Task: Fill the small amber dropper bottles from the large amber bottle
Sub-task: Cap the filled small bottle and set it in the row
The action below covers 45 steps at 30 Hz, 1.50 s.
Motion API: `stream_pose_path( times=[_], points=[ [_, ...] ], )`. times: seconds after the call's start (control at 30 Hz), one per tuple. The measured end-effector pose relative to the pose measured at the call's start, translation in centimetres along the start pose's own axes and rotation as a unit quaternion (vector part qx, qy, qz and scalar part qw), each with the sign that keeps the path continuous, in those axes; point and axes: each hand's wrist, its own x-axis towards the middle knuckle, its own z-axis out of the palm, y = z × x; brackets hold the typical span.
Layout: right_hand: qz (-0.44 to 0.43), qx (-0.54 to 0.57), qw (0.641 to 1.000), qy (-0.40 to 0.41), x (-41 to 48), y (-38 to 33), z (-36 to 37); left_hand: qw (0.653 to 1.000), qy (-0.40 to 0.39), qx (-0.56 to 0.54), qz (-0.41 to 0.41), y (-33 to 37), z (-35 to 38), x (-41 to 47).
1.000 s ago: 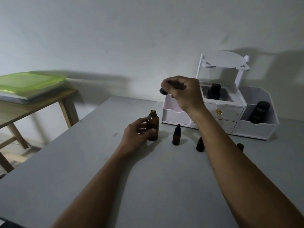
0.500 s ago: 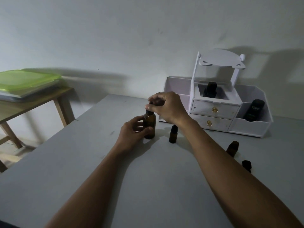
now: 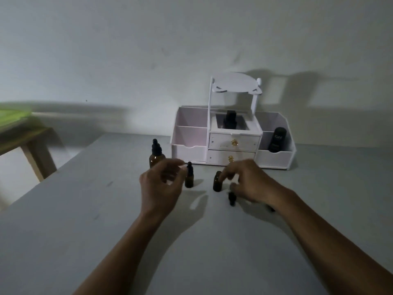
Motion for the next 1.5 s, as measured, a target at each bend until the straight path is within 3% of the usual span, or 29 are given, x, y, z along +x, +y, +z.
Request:
stream_pose_path(
  times=[0.17,0.3,0.4,0.53,0.7,1.13,1.5],
  points=[
    [0.011,-0.153,0.986,-0.06,-1.7,1.2,2.7,0.981,-0.182,0.024,-0.066,0.5,4.1,-1.4],
    [-0.014,-0.159,0.986,-0.046,-1.7,1.2,2.7,0.963,-0.235,0.033,-0.129,-0.3,6.0,-1.6],
    [-0.032,-0.038,0.998,0.042,-1.2,0.8,0.4,0.957,-0.24,0.016,-0.16,-0.3,6.7,-1.5],
    [-0.034,0.155,0.971,0.178,0.6,0.4,-1.8,0.959,-0.224,-0.001,-0.171,-0.6,7.6,-0.9],
    [0.0,0.235,0.953,0.189,2.7,0.8,-1.4,0.959,-0.231,-0.017,-0.163,-0.5,7.9,-0.8],
    [-0.026,0.107,0.988,0.111,3.5,1.5,0.7,0.961,-0.233,0.013,-0.149,-0.1,7.8,-1.0],
    [-0.064,0.077,0.993,0.061,3.3,1.8,0.3,0.96,-0.232,0.011,-0.159,0.4,7.7,-1.3]
  ],
)
